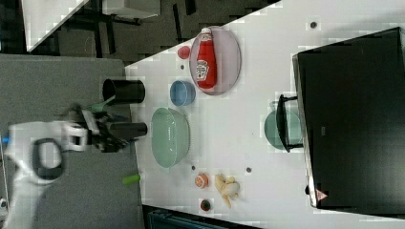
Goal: Drag strainer right to left.
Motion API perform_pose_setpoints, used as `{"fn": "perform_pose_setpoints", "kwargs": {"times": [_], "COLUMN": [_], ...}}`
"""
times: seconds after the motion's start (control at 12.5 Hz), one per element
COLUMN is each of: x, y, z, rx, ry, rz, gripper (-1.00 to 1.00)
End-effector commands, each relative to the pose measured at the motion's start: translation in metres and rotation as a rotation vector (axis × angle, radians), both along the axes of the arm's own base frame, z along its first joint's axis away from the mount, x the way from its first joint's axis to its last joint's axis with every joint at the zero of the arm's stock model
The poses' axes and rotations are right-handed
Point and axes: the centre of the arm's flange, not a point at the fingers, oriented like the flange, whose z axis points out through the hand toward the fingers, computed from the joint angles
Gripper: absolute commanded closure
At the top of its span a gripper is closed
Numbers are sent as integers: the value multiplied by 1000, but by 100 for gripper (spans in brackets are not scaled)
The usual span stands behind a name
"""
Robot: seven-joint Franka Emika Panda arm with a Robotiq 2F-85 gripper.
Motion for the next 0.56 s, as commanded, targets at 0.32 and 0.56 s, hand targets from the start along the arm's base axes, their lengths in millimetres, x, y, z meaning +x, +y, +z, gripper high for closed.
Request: {"fn": "perform_pose_setpoints", "kwargs": {"times": [0.32,0.56], "x": [-14,-37], "y": [-282,-306], "z": [100,124], "rx": [-93,-95], "ry": [-16,-28], "rz": [96,125], "gripper": [-100,-100]}}
